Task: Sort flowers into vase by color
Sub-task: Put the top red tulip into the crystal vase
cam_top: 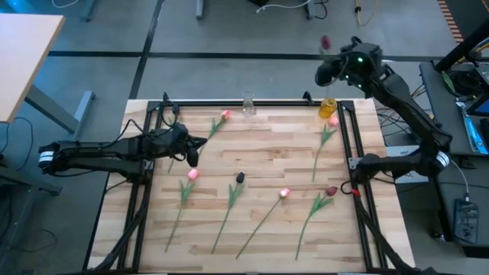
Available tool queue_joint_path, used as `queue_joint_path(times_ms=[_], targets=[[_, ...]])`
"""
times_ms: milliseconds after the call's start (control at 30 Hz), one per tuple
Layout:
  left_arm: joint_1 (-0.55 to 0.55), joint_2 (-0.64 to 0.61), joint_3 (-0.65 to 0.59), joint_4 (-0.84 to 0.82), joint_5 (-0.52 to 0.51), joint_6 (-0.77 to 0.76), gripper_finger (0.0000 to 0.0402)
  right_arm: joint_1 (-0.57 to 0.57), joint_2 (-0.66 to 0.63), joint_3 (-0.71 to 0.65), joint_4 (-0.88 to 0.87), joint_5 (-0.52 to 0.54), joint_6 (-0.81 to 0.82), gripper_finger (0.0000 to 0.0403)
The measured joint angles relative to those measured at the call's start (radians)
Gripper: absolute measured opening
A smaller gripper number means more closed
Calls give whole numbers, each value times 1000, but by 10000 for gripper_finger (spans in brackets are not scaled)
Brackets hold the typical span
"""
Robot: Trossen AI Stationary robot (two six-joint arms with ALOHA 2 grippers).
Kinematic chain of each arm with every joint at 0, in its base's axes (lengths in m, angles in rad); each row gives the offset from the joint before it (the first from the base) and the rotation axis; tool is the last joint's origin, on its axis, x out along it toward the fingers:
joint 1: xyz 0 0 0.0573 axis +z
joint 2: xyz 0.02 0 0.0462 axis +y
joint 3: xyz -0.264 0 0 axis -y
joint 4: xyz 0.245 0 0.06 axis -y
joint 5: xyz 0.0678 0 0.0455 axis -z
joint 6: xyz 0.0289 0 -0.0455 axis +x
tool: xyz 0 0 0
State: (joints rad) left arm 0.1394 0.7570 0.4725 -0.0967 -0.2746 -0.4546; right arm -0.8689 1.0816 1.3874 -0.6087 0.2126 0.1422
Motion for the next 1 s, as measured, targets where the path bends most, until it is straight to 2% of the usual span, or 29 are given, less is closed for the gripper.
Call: queue_joint_path(times_ms=[100, 200, 467, 700, 1000], targets=[[0, 1, -1, 0, -5, 0, 0, 72, -9, -1, 117, -58, 21, 9], [0, 1, -4, -3, -7, 0, 0, 152, 16, -2, 213, -66, 31, 9], [0, 1, -4, -4, -7, 0, 0, 327, 181, -3, 531, -67, 30, 9], [0, 1, -4, -5, -30, 0, 0, 342, 299, 7, 623, -52, 22, 9], [0, 1, -4, -5, -30, -1, 0, 343, 361, 9, 679, -55, 55, 9]])
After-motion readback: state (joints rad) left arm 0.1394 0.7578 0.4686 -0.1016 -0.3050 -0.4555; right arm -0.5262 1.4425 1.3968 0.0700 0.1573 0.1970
